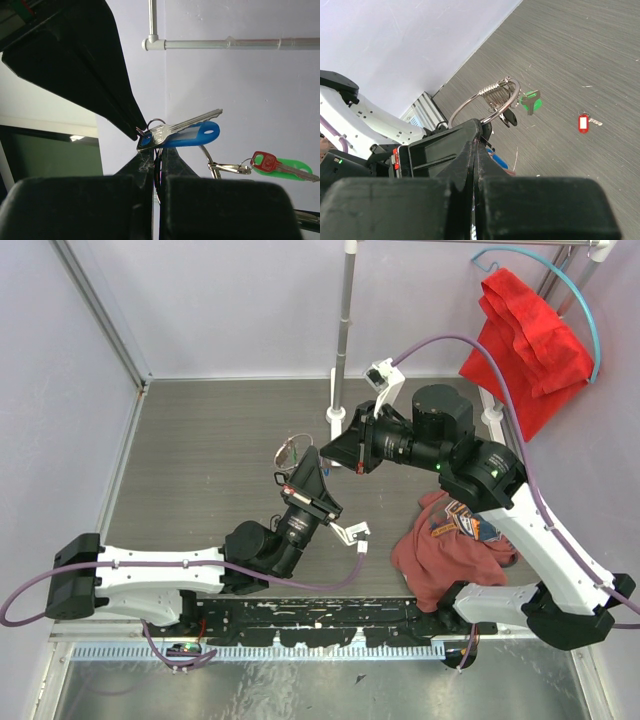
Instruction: Put the keys on the keyring
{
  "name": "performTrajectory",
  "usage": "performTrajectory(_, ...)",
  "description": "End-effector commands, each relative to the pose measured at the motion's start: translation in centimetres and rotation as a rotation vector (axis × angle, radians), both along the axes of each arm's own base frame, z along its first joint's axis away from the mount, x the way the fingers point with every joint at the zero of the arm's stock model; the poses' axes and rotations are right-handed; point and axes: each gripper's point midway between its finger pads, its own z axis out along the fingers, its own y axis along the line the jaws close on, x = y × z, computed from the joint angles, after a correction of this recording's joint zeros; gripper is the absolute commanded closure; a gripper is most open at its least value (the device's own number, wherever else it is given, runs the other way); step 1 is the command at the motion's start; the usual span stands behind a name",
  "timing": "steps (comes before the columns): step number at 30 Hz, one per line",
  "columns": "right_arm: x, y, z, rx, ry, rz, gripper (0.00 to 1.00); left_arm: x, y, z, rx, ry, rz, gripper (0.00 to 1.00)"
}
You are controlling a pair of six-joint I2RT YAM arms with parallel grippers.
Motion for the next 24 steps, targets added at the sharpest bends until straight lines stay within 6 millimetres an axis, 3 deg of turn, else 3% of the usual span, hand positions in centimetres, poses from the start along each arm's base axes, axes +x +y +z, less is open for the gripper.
performTrajectory(1, 0.0, 0.3, 1.1, 0.02, -0.019, 0.004, 0.99, -0.6, 0.2, 2.1, 0.008, -0.086, 0.004, 1.0)
performTrajectory(24, 1.1, -1.1, -1.2, -0.093, 0.045, -0.096, 0.99, -0.7, 0.4, 2.4, -0.001, -0.1, 0.008, 1.0)
